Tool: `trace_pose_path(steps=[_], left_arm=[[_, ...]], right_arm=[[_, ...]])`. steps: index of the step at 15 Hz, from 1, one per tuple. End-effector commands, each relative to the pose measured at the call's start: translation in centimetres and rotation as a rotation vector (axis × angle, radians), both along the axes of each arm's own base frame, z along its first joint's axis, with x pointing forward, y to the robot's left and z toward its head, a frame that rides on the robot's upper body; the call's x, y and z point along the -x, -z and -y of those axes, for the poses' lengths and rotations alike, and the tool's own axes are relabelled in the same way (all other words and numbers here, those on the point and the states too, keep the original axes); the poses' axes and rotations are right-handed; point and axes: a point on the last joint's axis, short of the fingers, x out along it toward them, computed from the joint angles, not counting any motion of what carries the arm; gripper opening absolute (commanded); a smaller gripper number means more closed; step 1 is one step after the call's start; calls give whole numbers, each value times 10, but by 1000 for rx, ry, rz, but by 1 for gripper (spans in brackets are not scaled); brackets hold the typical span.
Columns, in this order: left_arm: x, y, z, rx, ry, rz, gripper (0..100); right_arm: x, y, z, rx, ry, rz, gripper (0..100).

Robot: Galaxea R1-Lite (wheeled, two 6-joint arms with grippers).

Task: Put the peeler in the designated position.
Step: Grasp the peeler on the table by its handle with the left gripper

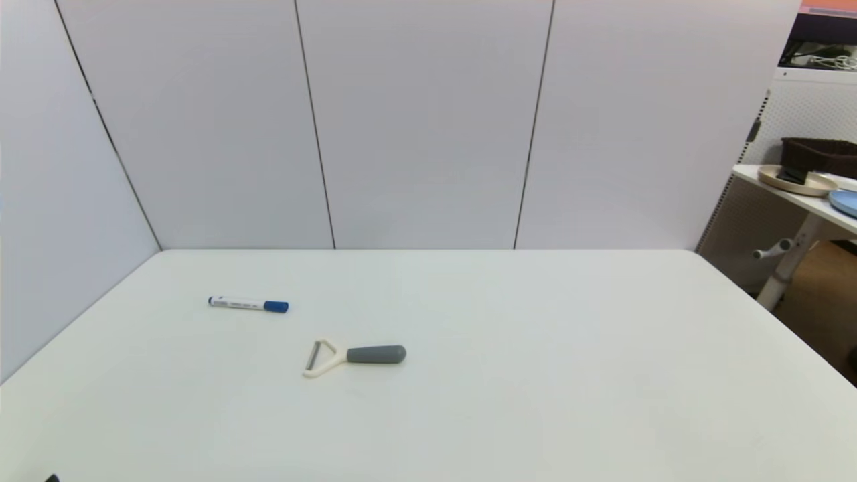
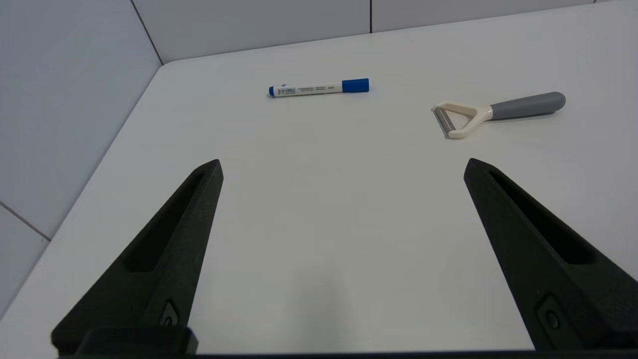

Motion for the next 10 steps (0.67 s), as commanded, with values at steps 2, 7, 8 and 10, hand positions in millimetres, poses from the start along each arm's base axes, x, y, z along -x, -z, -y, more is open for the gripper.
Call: trace_pose_path(steps=[2, 7, 8, 10], left_arm=[[-121, -61, 10, -166, 240, -318, 100], [-248, -60, 37, -295, 634, -406, 100], [-268, -51, 48, -319, 721, -426, 100], [-297, -35, 59, -345, 845, -437, 100]], right_arm=[[0, 0, 0, 0, 0, 0, 100], [0, 0, 0, 0, 0, 0, 100], [0, 0, 0, 0, 0, 0, 100], [0, 0, 0, 0, 0, 0, 100]])
